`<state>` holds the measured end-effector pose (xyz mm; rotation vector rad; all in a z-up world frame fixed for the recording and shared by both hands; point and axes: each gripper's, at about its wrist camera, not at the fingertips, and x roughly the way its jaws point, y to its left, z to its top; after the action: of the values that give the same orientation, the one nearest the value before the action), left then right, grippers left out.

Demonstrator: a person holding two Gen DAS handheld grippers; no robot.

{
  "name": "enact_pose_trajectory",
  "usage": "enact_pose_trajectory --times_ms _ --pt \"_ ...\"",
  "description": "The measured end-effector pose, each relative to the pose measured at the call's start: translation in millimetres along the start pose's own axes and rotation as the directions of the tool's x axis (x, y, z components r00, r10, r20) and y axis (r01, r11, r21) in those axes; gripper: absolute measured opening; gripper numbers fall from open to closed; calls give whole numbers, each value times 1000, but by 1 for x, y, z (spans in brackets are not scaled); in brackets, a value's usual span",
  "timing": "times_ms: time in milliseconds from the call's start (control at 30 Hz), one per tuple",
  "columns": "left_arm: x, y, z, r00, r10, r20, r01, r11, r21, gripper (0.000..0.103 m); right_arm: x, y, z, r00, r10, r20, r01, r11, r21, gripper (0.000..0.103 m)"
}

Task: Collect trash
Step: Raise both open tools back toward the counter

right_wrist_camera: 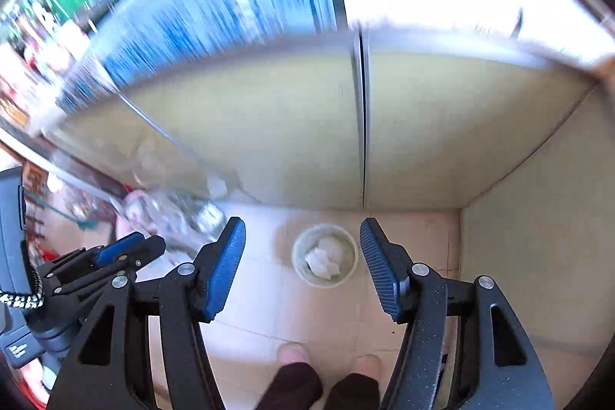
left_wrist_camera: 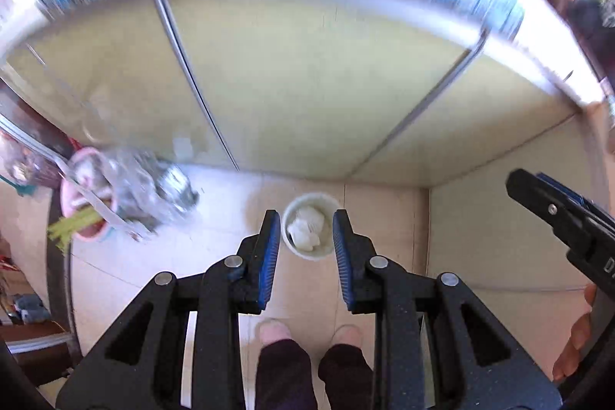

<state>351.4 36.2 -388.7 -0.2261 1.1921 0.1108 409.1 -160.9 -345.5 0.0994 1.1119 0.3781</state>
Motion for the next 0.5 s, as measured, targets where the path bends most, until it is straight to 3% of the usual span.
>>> enact_pose_trajectory --times_ms 100,267,500 --pt "-59 5 17 998 -16 57 16 1000 12 35 -52 10 14 997 18 76 -20 999 29 58" --pt "-136 4 33 989 -37 140 28 997 68 35 -119 35 31 983 -5 184 4 1000 10 58" --pt "-203 10 50 973 -88 216 61 990 130 36 -185 68 42 949 -46 313 43 999 15 58"
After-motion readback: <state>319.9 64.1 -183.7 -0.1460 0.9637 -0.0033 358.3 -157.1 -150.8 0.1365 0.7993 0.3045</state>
